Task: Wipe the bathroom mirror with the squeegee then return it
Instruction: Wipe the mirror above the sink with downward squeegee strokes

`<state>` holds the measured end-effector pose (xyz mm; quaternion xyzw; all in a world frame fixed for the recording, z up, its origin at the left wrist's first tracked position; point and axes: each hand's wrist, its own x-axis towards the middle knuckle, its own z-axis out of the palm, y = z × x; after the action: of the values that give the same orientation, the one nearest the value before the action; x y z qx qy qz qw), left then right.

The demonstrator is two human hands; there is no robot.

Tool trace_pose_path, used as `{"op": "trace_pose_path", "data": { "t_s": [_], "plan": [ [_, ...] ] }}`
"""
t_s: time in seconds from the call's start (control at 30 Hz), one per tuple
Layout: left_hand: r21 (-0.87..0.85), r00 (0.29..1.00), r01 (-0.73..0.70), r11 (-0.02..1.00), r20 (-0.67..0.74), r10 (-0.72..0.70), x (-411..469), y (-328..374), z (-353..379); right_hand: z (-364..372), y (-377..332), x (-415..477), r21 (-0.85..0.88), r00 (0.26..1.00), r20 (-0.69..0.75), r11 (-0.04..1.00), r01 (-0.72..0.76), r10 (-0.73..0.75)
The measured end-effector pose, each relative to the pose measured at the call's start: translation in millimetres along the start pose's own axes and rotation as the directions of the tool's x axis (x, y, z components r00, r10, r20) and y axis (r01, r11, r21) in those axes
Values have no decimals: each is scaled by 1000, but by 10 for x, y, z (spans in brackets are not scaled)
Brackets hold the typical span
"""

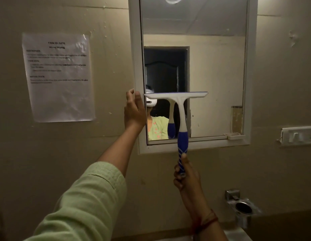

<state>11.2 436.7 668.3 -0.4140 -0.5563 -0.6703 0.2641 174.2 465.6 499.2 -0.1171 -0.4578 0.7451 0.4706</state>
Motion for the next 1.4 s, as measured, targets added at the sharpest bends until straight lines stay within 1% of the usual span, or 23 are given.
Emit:
{"op": "trace_pose_path", "data": {
  "t_s": [0.07, 0.13, 0.27, 0.43, 0.53, 0.63, 0.7, 0.77, 0.87, 1.0, 1.23, 1.3, 1.4],
  "plan": [
    [3, 1000, -7, 1000, -1, 7, -5, -1, -4, -10, 70, -29, -41, 1000, -2, 999, 6, -6],
    [-2, 1000, -2, 1000, 10, 2, 1, -3, -1, -81, 236, -102, -65, 999, -25, 998, -23, 22],
    [1, 1000, -4, 1000, 9, 4, 2, -18, -1, -213, 436, -198, -46, 995, -61, 996, -78, 75],
    [-1, 1000, -2, 1000, 11, 2, 9, -18, 4, -157, 163, -52, -56, 1000, -9, 998, 1, -1],
    [-2, 1000, -6, 1000, 11, 6, 3, -14, 1, -132, 134, -5, -74, 1000, -1, 997, 15, -15],
    [0, 1000, -3, 1000, 10, 3, 8, -21, 2, -229, 364, -84, -80, 999, -37, 996, -35, 33],
    [-1, 1000, -10, 1000, 8, 10, 13, -36, 9, -317, 548, -169, -43, 993, -64, 994, -99, 96],
    [-5, 1000, -18, 1000, 16, 18, 15, -45, 9, -353, 620, -203, -11, 990, -59, 992, -126, 125],
    [3, 1000, -22, 1000, -13, 22, 17, -39, 12, -336, 488, -120, -30, 994, -54, 995, -93, 91],
    [-35, 999, -29, 999, -18, 28, -2, -16, 7, -338, 398, -31, -45, 997, -45, 997, -59, 57],
    [-37, 1000, -6, 999, -10, 6, 8, -33, 17, -493, 741, -215, 22, 979, -61, 981, -193, 194],
    [-35, 1000, -8, 999, -6, 8, 12, -41, 18, -494, 695, -212, 29, 981, -67, 983, -183, 185],
    [-35, 1000, -11, 999, -6, 10, 18, -49, 19, -419, 500, -102, 6, 991, -50, 992, -123, 124]
  ]
}}
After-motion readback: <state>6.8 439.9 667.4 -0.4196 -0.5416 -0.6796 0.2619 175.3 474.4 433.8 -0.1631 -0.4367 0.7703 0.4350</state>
